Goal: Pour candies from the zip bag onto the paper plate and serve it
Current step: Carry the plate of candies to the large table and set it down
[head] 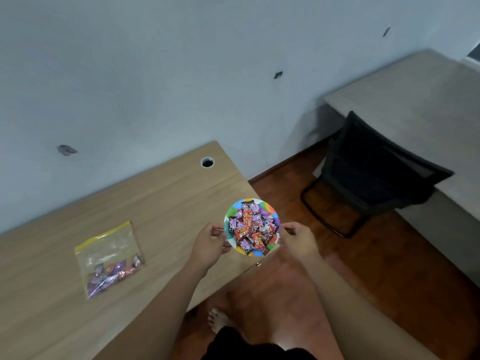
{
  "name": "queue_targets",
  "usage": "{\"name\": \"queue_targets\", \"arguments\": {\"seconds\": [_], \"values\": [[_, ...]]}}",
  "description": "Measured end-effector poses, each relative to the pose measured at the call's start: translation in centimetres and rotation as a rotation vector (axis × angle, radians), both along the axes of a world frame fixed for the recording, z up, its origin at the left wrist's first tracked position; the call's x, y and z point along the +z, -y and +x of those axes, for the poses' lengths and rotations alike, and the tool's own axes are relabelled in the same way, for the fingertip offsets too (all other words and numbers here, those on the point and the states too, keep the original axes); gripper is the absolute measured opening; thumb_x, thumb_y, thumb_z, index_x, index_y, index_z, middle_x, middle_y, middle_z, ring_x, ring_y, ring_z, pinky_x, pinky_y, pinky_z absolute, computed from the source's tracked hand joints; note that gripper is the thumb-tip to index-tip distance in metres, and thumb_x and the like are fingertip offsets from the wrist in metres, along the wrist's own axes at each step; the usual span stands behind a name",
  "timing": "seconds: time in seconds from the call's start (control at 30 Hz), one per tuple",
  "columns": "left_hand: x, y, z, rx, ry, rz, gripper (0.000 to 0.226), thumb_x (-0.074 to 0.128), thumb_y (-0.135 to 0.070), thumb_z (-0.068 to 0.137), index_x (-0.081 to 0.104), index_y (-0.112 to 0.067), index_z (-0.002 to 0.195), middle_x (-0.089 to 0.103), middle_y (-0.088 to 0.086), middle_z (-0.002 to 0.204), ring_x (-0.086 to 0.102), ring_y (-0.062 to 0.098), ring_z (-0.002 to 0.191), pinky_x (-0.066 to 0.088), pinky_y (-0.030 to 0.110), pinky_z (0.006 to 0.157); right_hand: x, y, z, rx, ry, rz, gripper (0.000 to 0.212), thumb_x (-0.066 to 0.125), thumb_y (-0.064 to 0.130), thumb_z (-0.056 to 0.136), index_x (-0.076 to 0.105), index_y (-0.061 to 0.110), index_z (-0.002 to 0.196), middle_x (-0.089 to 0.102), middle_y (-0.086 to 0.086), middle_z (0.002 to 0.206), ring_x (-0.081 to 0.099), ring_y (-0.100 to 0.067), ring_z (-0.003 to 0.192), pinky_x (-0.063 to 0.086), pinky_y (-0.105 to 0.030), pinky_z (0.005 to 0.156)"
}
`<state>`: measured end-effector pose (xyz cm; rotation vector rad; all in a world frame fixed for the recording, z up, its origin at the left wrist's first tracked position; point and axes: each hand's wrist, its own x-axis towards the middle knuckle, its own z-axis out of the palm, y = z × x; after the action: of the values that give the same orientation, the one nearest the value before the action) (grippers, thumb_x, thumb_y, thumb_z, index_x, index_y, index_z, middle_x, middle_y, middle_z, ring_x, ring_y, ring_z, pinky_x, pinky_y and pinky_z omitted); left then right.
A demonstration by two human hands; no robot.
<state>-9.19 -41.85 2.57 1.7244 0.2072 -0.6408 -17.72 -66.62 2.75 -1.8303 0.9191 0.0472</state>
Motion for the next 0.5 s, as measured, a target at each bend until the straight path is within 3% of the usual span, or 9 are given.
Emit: {"name": "queue_targets", "arguments": {"seconds": [0.07,0.17,0.23,0.33,0.4,0.5], "values": [[0.6,2.5,-1.9,-0.044,0.003,-0.004,0.011,0.059,-0.009,0.106,0.066,-0.016,0.108,0.065,0.015,0.112,0.073,0.024,0.081,0.063,0.032,0.069,1.0,2.0,-2.9,-0.024,-0.008,-0.038,0.006,0.072,0.021,0.098,0.078,0.020,0.101,0.080,0.005,0.079,0.075,0.001,0.059,0.062,-0.020,0.063],[1.3,6.3,-5.5,-0.085,-0.002,-0.020,0.009,0.058,-0.009,0.107,0.065,-0.012,0.111,0.066,0.016,0.117,0.075,0.023,0.078,0.064,0.026,0.064,1.9,5.4,-7.6,-0.073,-0.022,-0.054,0.009,0.074,0.026,0.096,0.080,0.023,0.102,0.083,0.007,0.080,0.079,-0.003,0.065,0.068,-0.029,0.071],[1.9,8.9,-8.4,-0.104,-0.011,-0.029,0.009,0.059,-0.007,0.106,0.064,-0.014,0.106,0.065,0.016,0.114,0.076,0.023,0.076,0.065,0.027,0.063,2.6,7.5,-10.9,-0.104,-0.008,-0.047,0.010,0.074,0.024,0.097,0.080,0.021,0.104,0.083,0.007,0.084,0.081,-0.007,0.068,0.066,-0.026,0.066],[2.3,12.6,-12.5,-0.146,-0.023,-0.036,0.007,0.062,-0.009,0.105,0.065,-0.013,0.111,0.069,0.021,0.121,0.079,0.029,0.088,0.067,0.034,0.072,3.6,10.6,-16.0,-0.140,0.013,-0.071,0.004,0.073,0.025,0.099,0.077,0.025,0.099,0.082,0.008,0.085,0.080,-0.005,0.068,0.066,-0.024,0.064],[2.5,15.2,-15.0,-0.179,-0.038,-0.033,0.011,0.063,-0.010,0.105,0.065,-0.011,0.116,0.071,0.019,0.122,0.080,0.031,0.095,0.068,0.039,0.080,4.0,12.5,-19.4,-0.175,0.017,-0.066,0.004,0.073,0.027,0.100,0.075,0.026,0.098,0.082,0.008,0.085,0.080,-0.005,0.068,0.069,-0.030,0.068],[3.2,19.1,-18.3,-0.247,-0.051,-0.042,0.013,0.062,-0.011,0.106,0.065,-0.012,0.119,0.071,0.014,0.123,0.080,0.032,0.101,0.067,0.040,0.085,4.1,15.7,-24.4,-0.243,0.025,-0.075,0.009,0.072,0.028,0.101,0.077,0.022,0.101,0.082,0.006,0.083,0.079,-0.005,0.067,0.067,-0.025,0.065]]}}
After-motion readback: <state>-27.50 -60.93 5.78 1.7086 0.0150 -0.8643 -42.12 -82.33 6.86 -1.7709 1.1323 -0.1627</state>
